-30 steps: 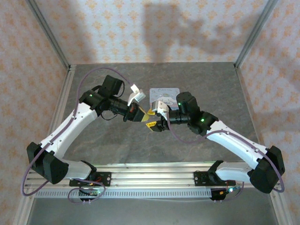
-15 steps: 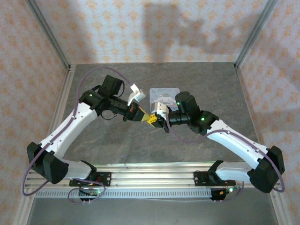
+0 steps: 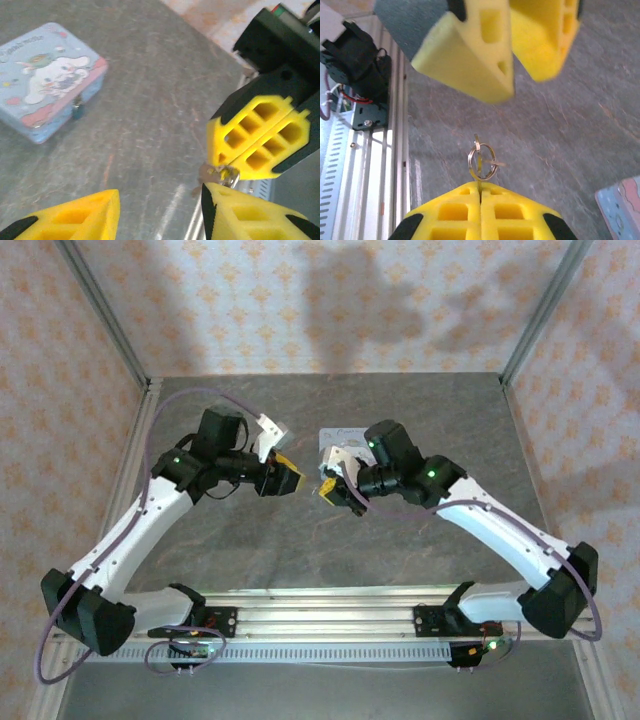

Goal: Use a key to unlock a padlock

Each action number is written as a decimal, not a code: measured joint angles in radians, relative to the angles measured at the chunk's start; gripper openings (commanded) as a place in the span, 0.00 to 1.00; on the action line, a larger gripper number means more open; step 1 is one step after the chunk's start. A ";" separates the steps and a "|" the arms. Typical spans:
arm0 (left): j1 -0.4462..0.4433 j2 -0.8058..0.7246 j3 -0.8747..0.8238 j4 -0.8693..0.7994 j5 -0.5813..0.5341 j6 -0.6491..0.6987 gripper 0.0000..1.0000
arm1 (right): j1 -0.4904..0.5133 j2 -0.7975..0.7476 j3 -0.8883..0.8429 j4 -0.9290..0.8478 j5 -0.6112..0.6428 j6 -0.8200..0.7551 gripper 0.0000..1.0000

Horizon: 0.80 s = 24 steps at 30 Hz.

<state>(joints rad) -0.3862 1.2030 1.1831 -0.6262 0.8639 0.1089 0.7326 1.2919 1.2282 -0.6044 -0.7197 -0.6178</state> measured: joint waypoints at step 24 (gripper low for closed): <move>-0.007 0.048 -0.232 0.321 0.221 -0.052 0.39 | 0.000 0.256 0.248 -0.375 -0.005 0.079 0.00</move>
<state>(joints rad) -0.3931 1.2510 0.9516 -0.3050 1.0851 0.0570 0.7326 1.5475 1.4761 -0.9798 -0.7246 -0.5385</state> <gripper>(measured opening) 0.407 0.057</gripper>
